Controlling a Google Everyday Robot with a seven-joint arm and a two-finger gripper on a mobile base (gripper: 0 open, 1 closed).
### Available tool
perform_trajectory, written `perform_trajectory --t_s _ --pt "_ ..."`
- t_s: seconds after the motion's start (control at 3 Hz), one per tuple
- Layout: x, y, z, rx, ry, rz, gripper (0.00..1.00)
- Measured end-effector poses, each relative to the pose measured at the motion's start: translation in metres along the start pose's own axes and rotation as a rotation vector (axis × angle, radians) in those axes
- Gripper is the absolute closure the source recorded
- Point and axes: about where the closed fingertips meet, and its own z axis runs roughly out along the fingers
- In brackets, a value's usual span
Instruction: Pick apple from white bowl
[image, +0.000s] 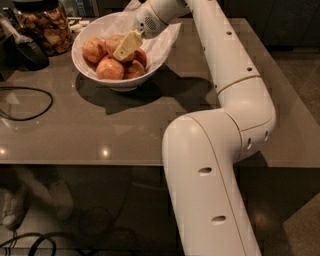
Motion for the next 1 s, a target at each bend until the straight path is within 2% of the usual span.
perform_trajectory --t_s 0.33,0.67,1.0 --pt "0.0 0.0 0.0 0.0 0.0 0.0 1.0" --pt "0.0 0.0 0.0 0.0 0.0 0.0 1.0" --pt "-0.027 0.01 -0.022 0.031 -0.028 -0.016 1.0"
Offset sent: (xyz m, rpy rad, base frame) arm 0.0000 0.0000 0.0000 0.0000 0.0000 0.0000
